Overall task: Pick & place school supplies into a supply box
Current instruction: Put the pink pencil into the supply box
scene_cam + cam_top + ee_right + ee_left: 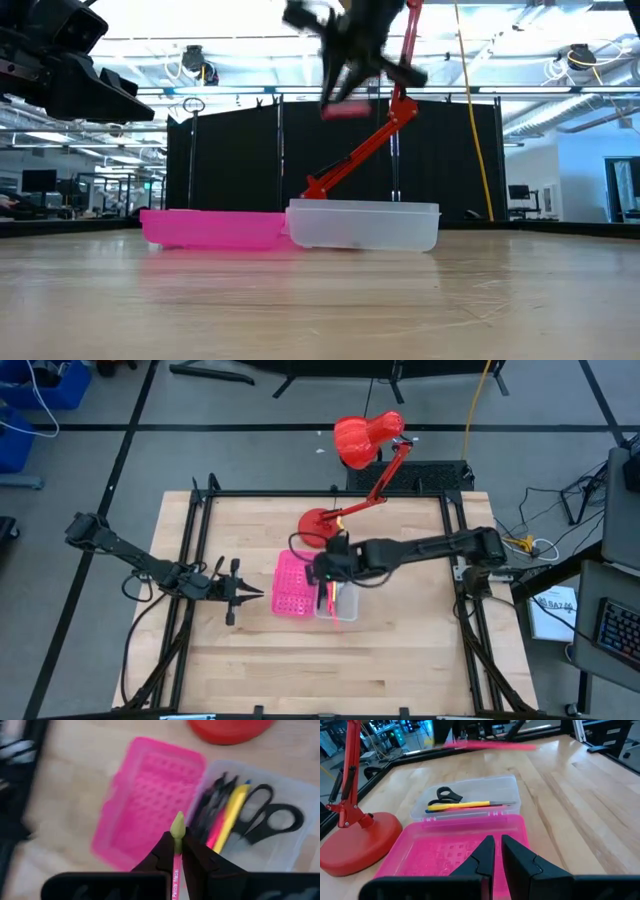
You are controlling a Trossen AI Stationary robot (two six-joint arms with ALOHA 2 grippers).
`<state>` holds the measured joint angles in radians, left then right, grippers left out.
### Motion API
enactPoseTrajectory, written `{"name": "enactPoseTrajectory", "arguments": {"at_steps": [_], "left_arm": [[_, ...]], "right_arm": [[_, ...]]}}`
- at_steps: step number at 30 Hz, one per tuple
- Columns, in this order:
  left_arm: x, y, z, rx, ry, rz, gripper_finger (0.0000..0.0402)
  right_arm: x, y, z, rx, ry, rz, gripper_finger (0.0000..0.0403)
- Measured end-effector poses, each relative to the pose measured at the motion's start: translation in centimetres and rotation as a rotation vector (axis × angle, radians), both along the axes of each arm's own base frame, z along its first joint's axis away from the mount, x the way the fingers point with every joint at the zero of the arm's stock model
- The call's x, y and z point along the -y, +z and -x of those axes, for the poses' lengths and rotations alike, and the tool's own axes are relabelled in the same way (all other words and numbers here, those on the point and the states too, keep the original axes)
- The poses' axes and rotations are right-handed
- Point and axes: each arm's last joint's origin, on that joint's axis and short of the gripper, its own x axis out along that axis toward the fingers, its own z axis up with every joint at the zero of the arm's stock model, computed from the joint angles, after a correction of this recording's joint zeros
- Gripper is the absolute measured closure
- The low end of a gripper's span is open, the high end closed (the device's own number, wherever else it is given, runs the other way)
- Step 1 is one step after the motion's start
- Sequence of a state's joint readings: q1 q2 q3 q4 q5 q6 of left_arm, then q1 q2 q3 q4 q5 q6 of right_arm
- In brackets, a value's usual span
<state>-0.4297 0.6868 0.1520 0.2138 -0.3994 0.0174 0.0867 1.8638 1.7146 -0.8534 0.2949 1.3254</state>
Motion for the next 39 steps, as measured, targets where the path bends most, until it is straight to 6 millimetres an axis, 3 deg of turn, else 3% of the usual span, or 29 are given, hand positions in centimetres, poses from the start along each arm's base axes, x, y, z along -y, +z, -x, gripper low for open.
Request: {"name": "enactPoseTrajectory", "arguments": {"at_steps": [9,19,28,39], "left_arm": [[0.1,-0.1,0.0,-0.012,-0.03,0.011,0.036],[0.1,0.0,0.0,-0.006,-0.035,0.032,0.036],[0.1,0.0,0.0,-0.007,-0.034,0.034,0.036],[0.1,0.0,0.0,-0.007,-0.034,0.034,0.036]], "right_arm": [[4.5,-5.3,0.5,-0.014,-0.125,-0.014,0.0393],[7.8,-7.8,1.3,-0.018,-0.183,-0.031,0.0393],[8.1,-10.8,2.3,0.0,-0.189,-0.086,0.0393],[7.9,-12.5,3.3,-0.027,-0.21,-0.097,0.0393]]}}
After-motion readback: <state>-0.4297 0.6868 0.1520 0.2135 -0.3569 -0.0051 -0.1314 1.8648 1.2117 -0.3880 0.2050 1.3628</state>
